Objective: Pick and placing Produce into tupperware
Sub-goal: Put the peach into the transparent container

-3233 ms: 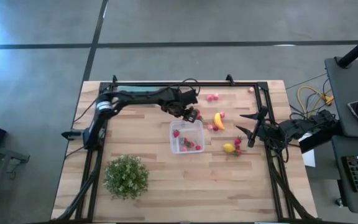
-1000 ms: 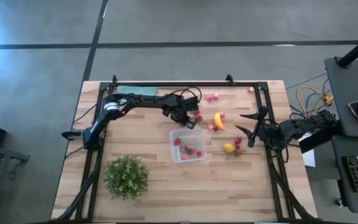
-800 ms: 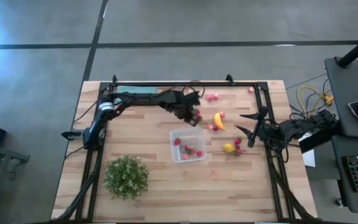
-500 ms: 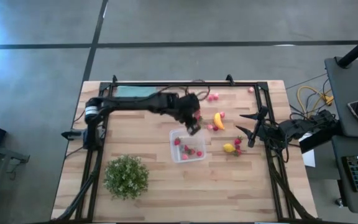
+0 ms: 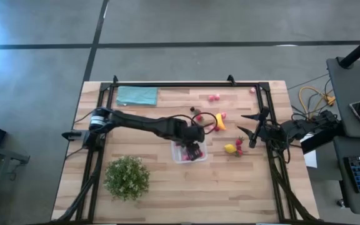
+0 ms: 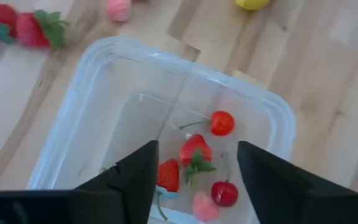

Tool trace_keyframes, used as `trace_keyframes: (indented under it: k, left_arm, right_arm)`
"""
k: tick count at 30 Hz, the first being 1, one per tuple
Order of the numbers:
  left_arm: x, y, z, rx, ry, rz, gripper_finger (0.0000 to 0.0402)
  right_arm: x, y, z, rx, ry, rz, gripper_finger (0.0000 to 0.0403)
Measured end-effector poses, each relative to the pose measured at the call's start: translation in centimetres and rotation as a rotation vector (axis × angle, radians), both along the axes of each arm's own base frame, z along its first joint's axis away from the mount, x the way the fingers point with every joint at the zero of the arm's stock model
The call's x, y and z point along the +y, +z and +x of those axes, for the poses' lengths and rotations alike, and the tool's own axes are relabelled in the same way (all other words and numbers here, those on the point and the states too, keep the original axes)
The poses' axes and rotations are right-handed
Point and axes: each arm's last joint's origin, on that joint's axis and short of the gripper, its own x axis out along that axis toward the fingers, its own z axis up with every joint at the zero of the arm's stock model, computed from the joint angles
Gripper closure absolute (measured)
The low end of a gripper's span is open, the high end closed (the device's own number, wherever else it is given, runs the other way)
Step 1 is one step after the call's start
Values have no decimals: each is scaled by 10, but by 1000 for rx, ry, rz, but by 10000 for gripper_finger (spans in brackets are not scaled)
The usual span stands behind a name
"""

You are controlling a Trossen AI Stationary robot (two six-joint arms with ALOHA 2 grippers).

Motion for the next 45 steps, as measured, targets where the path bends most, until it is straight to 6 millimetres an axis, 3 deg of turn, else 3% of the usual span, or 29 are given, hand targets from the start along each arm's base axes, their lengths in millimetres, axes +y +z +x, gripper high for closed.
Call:
trace_keyframes:
  k: [4, 8, 19, 23, 27, 32, 45]
  left_arm:
    - [7, 4, 0, -11, 37, -12, 172]
    - [11, 26, -2, -68, -7, -13, 169]
    - [12, 56, -29, -43, -90, 26, 169]
    - [14, 55, -39, -6, -86, 66, 169]
    - [19, 58, -45, 16, -118, 103, 169]
    - [26, 58, -49, 54, -170, 143, 169]
    - [59, 65, -56, 81, -234, 227, 169]
  right_arm:
    - [0, 0, 0, 1, 0, 0, 170]
    - [0, 0, 0, 1, 0, -1, 170]
    - [0, 0, 0, 1, 0, -1, 170]
    - [-1, 1, 0, 11, -36, -51, 170]
    - [-5, 16, -3, -134, -180, -1, 170]
    - [-6, 30, -6, -274, -190, 64, 170]
    - [-6, 32, -6, -292, -192, 62, 170]
